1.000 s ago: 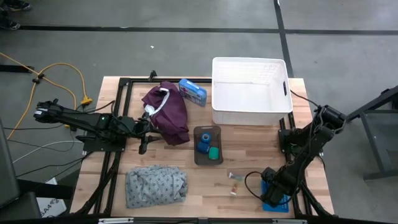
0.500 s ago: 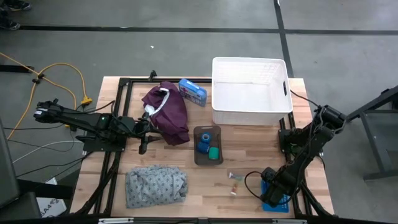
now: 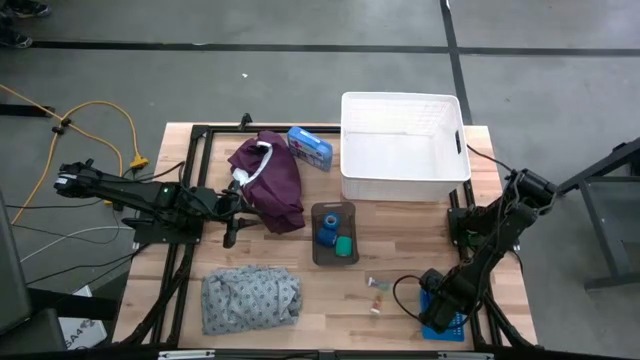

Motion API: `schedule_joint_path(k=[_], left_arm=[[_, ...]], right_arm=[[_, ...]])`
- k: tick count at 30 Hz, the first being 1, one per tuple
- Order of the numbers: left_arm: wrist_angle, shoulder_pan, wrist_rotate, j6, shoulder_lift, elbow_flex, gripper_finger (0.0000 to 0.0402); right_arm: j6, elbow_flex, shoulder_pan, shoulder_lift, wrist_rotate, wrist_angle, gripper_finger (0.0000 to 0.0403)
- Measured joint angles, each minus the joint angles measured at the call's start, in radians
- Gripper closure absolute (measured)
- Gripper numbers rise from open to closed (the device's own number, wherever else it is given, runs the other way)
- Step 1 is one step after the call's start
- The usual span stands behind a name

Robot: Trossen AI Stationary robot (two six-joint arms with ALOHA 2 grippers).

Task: Pick & Place Medicine items
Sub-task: Put the top yellow pill bottle into the blue bin

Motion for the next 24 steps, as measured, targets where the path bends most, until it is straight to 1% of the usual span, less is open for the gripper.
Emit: schedule_joint_path(k=[24], left_arm=[[0.000,0.000,0.000,0.000,0.000,0.000,0.0279]], right_arm=[[-0.027,0.000,0.006,0.000,0.013,0.003,0.0273]])
